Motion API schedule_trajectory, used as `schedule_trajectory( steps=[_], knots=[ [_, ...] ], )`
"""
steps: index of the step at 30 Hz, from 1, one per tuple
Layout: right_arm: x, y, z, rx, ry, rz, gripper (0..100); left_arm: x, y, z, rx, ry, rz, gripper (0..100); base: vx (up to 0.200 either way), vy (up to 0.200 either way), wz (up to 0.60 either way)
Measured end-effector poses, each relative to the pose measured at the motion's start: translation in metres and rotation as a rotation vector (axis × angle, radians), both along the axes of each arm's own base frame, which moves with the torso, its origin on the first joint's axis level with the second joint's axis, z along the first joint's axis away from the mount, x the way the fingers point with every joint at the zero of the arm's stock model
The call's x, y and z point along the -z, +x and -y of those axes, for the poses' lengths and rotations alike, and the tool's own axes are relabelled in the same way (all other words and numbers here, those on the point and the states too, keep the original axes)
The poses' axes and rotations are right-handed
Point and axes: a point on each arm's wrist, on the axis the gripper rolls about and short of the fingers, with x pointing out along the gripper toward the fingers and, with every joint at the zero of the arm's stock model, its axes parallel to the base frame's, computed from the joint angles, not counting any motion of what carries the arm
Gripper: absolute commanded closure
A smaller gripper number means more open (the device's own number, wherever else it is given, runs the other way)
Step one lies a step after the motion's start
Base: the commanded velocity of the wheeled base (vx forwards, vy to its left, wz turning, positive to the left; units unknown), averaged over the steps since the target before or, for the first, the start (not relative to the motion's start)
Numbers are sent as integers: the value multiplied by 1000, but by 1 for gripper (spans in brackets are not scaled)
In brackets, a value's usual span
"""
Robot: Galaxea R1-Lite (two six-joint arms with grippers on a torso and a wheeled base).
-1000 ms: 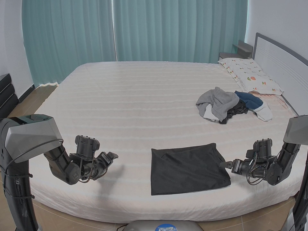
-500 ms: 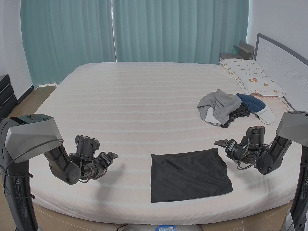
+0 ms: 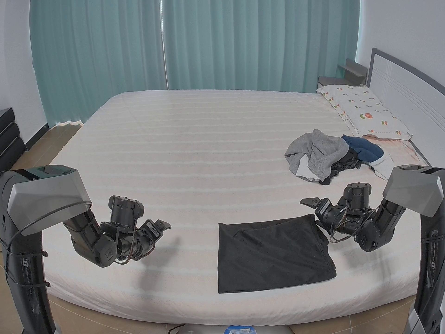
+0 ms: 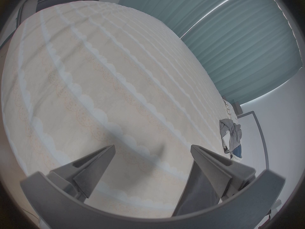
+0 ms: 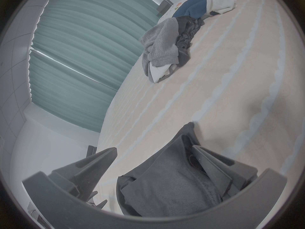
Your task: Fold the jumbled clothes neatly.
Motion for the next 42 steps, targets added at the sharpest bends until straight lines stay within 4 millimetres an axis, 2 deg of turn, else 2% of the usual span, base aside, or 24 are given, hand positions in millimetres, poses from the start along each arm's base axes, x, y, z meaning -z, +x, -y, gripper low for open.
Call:
schedule_trajectory(
  steps=[7, 8, 18, 42],
  knots=[
    [5, 4, -3, -3, 2, 20, 0, 1, 0, 0, 0, 1, -1, 0, 0, 0, 0],
    [6, 5, -3, -3, 2, 26, 100, 1, 0, 0, 0, 0, -1, 0, 0, 0, 0],
    [16, 3, 0, 5, -16, -4, 100, 1, 0, 0, 1, 1, -2, 0, 0, 0, 0],
    [15, 10, 30, 86, -9, 14, 100, 1, 0, 0, -3, 4, -3, 0, 0, 0, 0]
  ],
)
